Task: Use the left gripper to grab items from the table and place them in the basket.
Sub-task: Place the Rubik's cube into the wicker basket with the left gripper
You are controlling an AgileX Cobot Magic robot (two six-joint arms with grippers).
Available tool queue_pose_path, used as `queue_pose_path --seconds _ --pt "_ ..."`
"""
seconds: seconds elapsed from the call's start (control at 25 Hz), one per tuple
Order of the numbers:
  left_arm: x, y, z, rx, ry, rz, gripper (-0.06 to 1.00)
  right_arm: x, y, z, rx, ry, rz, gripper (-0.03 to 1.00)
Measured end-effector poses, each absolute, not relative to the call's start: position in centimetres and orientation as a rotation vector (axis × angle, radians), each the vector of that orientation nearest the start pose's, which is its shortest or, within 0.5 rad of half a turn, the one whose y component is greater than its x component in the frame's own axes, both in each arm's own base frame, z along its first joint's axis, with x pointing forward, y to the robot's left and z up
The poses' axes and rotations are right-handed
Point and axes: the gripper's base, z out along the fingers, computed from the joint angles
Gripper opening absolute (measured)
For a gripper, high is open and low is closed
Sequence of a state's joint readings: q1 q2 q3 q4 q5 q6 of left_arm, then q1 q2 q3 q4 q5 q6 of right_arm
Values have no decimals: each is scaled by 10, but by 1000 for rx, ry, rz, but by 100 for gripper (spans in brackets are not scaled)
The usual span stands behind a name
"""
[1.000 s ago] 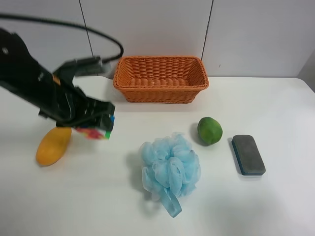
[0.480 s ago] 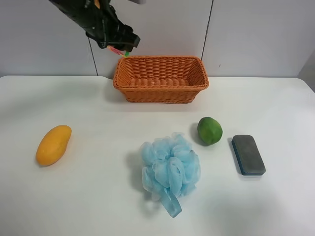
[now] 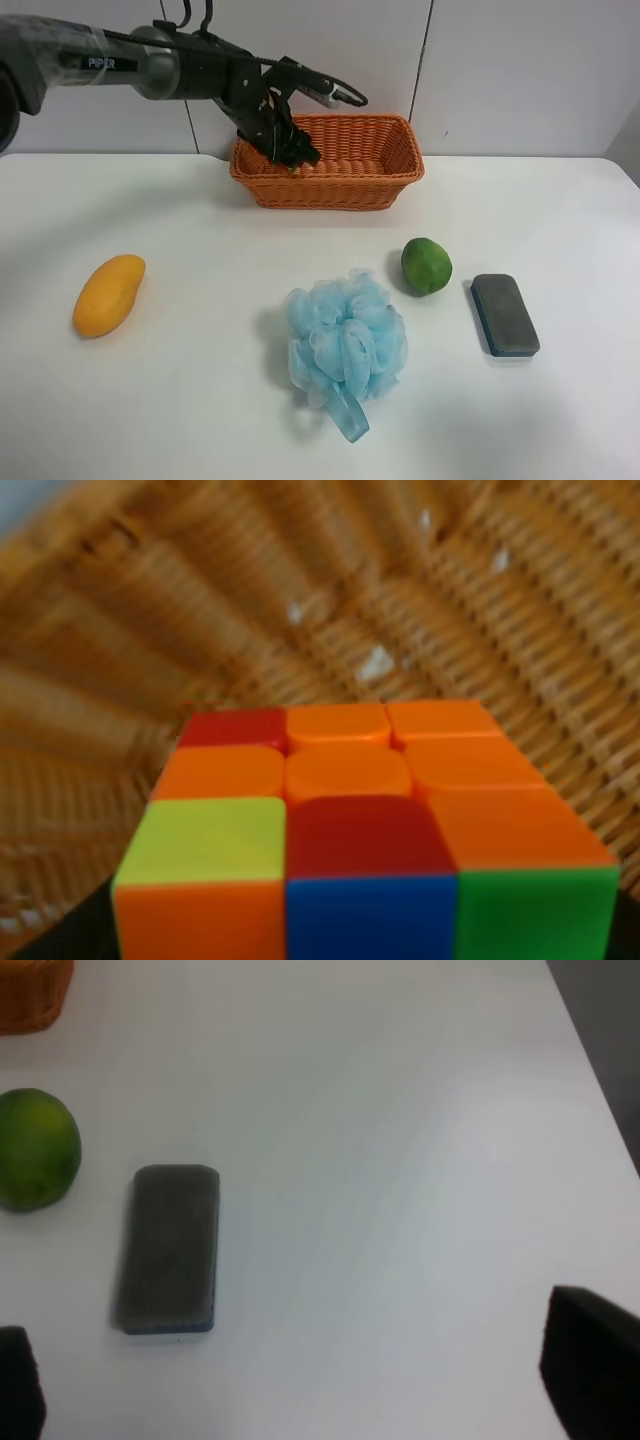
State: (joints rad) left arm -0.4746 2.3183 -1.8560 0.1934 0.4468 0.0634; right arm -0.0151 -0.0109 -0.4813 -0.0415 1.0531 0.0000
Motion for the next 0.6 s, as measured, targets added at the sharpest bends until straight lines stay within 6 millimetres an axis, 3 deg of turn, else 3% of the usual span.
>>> queue_pose_path --seconds 0.36,0.4,0.48,0.6 --pt "470 -233 165 803 2242 -11 57 -4 -3 273 17 2044 -59 99" --pt "470 -233 165 803 2242 -11 61 -4 -3 273 17 2044 -59 99" --pt "470 -233 165 802 2239 -12 83 -4 -3 273 17 2044 -59 99" --pt "470 -234 165 798 2236 -18 96 -4 -3 273 17 2044 -59 99"
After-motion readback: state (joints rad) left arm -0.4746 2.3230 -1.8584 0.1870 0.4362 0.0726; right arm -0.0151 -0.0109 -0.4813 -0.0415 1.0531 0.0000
